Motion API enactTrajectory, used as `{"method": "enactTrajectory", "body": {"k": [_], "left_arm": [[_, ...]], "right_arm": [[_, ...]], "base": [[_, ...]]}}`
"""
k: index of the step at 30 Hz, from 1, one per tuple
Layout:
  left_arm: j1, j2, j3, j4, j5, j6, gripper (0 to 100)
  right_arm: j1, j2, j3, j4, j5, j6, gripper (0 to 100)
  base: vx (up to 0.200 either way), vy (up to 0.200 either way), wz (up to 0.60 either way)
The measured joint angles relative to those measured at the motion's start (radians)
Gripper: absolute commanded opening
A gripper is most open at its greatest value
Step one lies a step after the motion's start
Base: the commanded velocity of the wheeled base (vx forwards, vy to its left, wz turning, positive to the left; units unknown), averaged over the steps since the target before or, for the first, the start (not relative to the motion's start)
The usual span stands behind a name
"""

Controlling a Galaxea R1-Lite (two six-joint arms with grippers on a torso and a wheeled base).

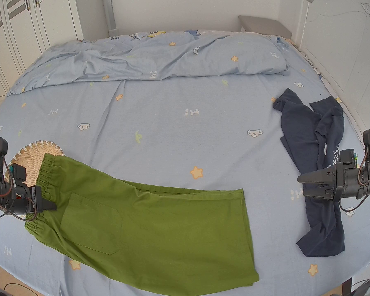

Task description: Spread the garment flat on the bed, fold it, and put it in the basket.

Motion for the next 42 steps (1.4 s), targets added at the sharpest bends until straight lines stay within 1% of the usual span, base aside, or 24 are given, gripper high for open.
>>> {"method": "enactTrajectory", "body": {"k": [4, 9, 12, 16, 19, 22, 26, 31, 32, 33, 38, 42], "left_arm": [[0.055, -0.026, -0.013, 0.012, 0.007, 0.070, 0], [0.080, -0.042, -0.036, 0.074, 0.063, 0.081, 0], [0.063, -0.050, -0.058, 0.135, 0.089, 0.075, 0], [0.009, -0.063, -0.110, 0.202, 0.101, 0.044, 0], [-0.060, -0.071, -0.156, 0.251, 0.107, 0.002, 0], [-0.144, -0.076, -0.191, 0.275, 0.135, -0.032, 0], [-0.280, -0.079, -0.220, 0.289, 0.220, -0.077, 0], [-0.462, -0.080, -0.247, 0.291, 0.324, -0.157, 0], [-0.501, -0.080, -0.255, 0.291, 0.340, -0.176, 0], [-0.557, -0.079, -0.273, 0.295, 0.362, -0.209, 0], [-0.678, -0.071, -0.343, 0.319, 0.399, -0.290, 0], [-0.749, -0.046, -0.380, 0.325, 0.407, -0.327, 0]], "right_arm": [[0.006, -0.013, 0.001, 0.000, 0.000, -0.001, 100], [0.010, -0.019, 0.004, -0.001, 0.000, -0.001, 100], [0.014, -0.021, 0.005, -0.001, -0.001, 0.000, 100], [0.027, -0.023, 0.007, 0.000, -0.002, 0.001, 100], [0.033, -0.025, 0.007, 0.000, -0.003, 0.001, 100], [0.036, -0.026, 0.008, 0.000, -0.006, 0.002, 100], [0.039, -0.028, 0.009, 0.000, -0.010, 0.000, 100], [0.047, -0.028, 0.013, 0.000, -0.013, -0.001, 100], [0.049, -0.028, 0.013, 0.000, -0.013, -0.001, 100], [0.053, -0.028, 0.014, 0.000, -0.014, -0.002, 100], [0.064, -0.028, 0.022, -0.002, -0.015, -0.004, 100], [0.076, -0.027, 0.026, -0.003, -0.017, -0.005, 100]], "base": [[0.000, 0.000, 0.00], [0.000, 0.000, 0.00], [0.000, 0.000, 0.00], [0.000, 0.000, 0.00], [0.000, 0.000, 0.00], [0.000, 0.000, 0.00], [0.000, 0.000, 0.00], [0.000, 0.000, 0.00], [0.000, 0.000, 0.00], [0.000, 0.000, 0.00], [0.000, 0.000, 0.00], [0.000, 0.000, 0.00]]}}
